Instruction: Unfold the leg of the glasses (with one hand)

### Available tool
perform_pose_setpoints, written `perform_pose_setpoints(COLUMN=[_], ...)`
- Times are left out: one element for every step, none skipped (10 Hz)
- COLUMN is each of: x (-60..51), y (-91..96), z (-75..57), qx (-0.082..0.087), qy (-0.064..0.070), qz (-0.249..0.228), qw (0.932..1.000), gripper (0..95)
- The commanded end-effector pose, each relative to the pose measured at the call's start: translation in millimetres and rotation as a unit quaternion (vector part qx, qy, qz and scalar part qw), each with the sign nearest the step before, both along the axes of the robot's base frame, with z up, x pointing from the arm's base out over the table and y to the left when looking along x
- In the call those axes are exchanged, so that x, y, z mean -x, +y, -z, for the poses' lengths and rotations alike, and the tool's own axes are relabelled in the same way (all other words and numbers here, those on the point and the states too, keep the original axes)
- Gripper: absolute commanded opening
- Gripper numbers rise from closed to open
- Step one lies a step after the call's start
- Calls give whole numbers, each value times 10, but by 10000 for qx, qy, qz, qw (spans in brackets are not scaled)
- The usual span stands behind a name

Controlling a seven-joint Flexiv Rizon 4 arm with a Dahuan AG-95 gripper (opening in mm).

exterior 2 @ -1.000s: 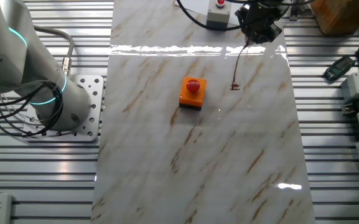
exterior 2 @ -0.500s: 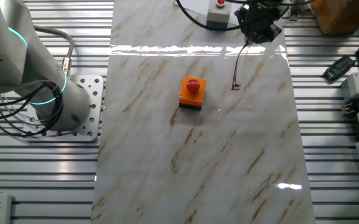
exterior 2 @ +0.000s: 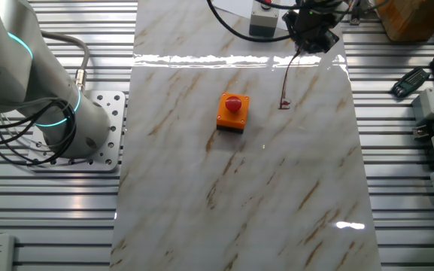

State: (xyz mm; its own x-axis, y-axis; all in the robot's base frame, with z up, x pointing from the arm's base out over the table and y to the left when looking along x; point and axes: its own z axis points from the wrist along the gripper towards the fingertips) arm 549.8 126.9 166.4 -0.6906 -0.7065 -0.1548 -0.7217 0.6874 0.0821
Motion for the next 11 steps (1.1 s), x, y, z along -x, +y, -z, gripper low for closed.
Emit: perform_pose_setpoints(x=[-7,-8,-8,-10,-11,-11,-11,-12,-13,-12,-11], y=[7,6,5,3,2,2,1,0,-2,-6,-9], z=[0,1,2,5,7,7,8,9,11,15,16], qx=[-62,-85,-121,-120,-134,-141,-134,-128,-117,-118,-144], qy=[-32,-62,-72,-75,-89,-92,-92,-89,-87,-85,-86], qz=[-1,-11,-18,-26,-38,-43,-52,-57,-63,-76,-75], qw=[10000,9999,9999,9999,9999,9998,9999,9999,9999,9999,9998], gripper=[0,0,0,0,0,0,0,0,0,0,0])
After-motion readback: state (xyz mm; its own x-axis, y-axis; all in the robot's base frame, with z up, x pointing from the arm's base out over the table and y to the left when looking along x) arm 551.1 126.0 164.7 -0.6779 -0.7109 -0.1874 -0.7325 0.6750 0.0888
